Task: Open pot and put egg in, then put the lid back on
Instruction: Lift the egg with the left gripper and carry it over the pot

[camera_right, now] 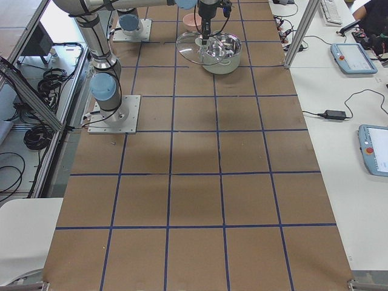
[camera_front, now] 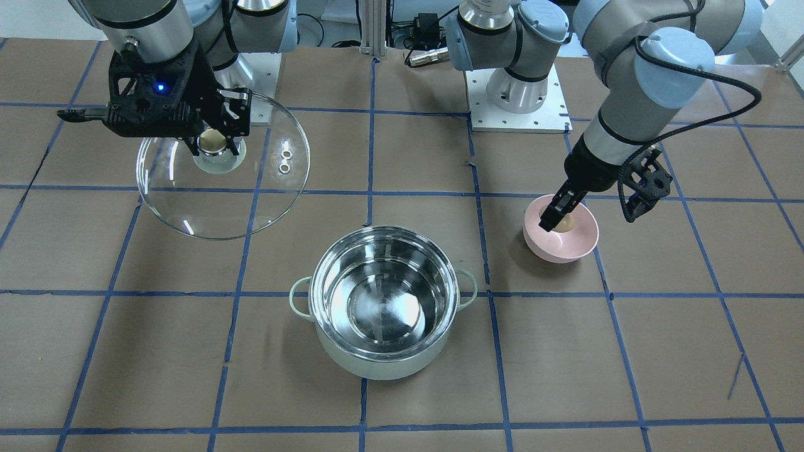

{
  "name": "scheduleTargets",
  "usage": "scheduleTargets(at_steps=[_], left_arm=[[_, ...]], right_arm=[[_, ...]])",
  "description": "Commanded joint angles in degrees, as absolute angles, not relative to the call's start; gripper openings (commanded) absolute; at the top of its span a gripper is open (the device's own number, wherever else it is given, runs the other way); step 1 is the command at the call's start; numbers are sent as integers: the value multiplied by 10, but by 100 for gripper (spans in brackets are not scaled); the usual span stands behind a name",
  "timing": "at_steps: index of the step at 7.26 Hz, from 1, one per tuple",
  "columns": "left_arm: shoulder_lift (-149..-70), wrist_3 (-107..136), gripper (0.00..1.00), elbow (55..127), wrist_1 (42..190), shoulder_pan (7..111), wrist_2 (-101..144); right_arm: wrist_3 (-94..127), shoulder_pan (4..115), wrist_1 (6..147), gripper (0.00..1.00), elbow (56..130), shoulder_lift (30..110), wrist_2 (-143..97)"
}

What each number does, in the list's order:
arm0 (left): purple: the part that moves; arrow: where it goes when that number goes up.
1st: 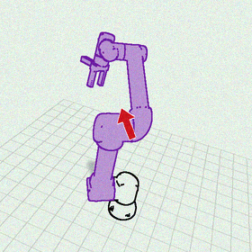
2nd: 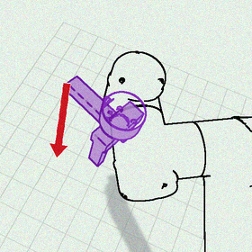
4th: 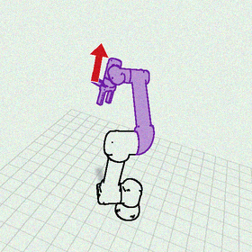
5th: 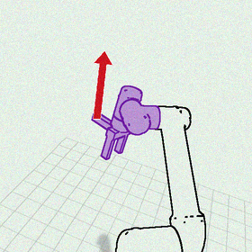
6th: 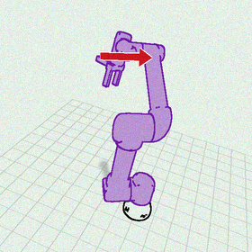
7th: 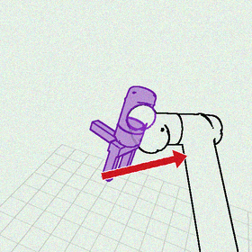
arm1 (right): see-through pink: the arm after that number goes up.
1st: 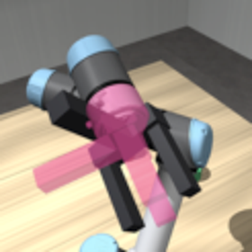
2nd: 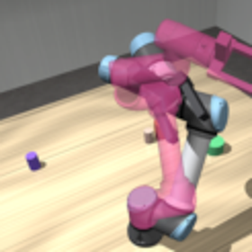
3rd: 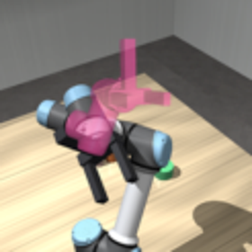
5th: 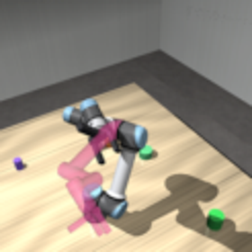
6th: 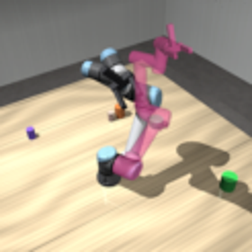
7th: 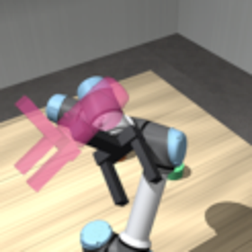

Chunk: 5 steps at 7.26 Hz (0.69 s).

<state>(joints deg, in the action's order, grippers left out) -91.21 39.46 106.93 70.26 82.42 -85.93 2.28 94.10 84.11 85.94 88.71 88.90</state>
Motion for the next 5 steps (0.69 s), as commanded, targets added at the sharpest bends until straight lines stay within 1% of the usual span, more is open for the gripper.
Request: scheduleTargets(at_steps=[1, 2, 3, 5], left_arm=[[-986, 442, 16, 979, 687, 910, -835], [-1038, 468, 16, 927, 672, 960, -837], [-1075, 481, 16, 912, 651, 983, -837], [-1087, 476, 16, 915, 648, 1000, -834]], right_arm=[[24, 941, 841, 26, 859, 888, 889], [23, 941, 841, 27, 859, 887, 889], [23, 941, 841, 27, 859, 887, 889], [23, 940, 841, 27, 859, 887, 889]])
